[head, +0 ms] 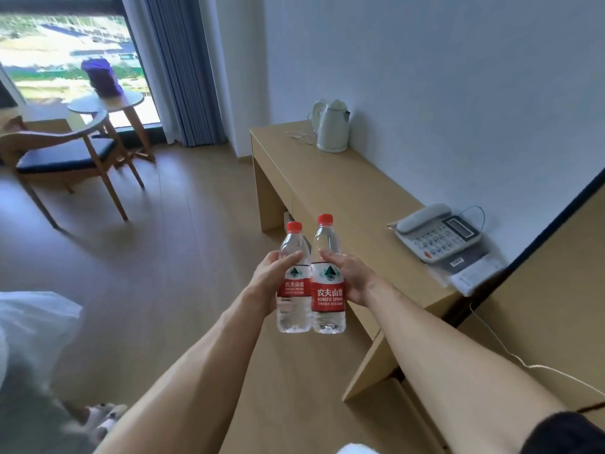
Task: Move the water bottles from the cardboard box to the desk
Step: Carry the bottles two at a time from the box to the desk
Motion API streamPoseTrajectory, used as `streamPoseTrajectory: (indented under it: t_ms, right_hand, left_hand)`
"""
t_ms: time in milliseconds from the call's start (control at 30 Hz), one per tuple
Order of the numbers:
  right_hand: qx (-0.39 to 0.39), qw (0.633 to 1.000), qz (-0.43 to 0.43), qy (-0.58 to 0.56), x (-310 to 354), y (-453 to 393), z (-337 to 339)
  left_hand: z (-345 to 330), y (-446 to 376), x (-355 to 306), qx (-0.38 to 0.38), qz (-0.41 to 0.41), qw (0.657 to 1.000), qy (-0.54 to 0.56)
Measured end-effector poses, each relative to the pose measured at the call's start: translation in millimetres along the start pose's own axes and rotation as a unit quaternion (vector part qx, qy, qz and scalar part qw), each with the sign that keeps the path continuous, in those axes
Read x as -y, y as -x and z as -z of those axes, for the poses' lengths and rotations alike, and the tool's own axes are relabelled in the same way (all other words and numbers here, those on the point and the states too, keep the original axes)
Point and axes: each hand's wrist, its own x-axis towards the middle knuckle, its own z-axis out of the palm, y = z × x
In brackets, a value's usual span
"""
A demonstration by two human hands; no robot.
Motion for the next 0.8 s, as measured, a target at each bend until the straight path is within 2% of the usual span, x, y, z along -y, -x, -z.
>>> streamPoseTrajectory:
  t_ms: [500, 800]
  right_hand:
    - [0.078, 0.997, -0.011, -0.001, 103.1, -270.7, -28.7]
    - [0.050, 0.998, 0.009, -0.033, 186.6, -387.0, 23.0]
  left_hand:
    - [89.4, -215.7, -133.0, -0.073, -0.007, 0.997, -0.011]
    - [66.8, -360.9, -209.2, -0.042, 0.005, 0.999, -0.034]
